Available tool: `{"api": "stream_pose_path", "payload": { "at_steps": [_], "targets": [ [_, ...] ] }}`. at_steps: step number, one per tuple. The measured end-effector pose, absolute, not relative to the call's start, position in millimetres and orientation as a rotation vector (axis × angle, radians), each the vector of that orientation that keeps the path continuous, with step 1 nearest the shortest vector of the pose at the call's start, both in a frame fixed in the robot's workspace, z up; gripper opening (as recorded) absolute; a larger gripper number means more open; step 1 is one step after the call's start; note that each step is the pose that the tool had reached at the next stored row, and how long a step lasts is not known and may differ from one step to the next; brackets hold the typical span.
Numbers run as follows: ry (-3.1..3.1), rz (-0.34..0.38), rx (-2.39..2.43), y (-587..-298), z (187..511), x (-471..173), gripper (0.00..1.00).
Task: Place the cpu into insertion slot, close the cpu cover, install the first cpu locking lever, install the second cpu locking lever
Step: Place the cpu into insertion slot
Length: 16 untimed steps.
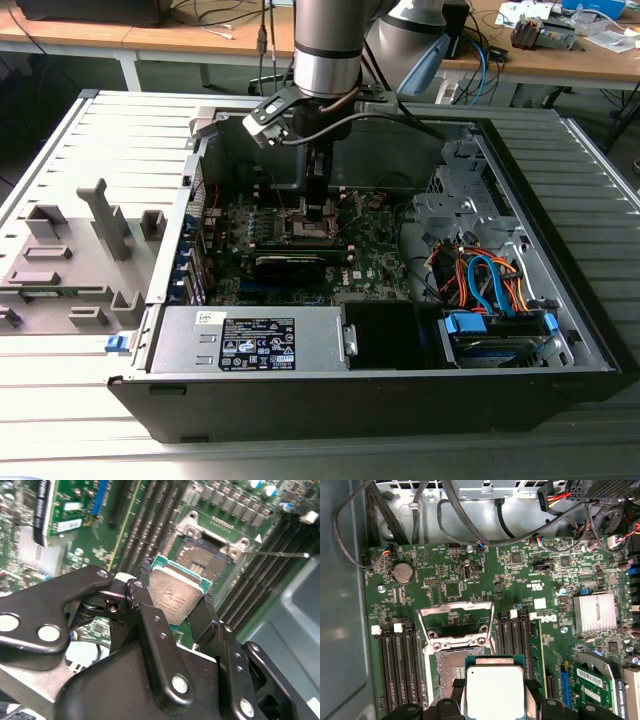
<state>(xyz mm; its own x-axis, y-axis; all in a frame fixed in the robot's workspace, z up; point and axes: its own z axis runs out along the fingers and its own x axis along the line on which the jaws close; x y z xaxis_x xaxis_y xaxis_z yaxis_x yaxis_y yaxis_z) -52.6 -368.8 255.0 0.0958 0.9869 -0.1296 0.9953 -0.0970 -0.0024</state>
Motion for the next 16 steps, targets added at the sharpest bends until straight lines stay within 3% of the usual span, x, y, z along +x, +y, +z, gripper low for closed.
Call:
{"api": "stream_pose_path", "payload": {
  "at_steps": [7,16],
  "targets": [
    [2.145,-0.007,2.320,-369.4,254.9,-53.6,0.55],
    [2.290,-0.008,2.177,-369.4,253.3,-53.5,0.55]
  ]
}}
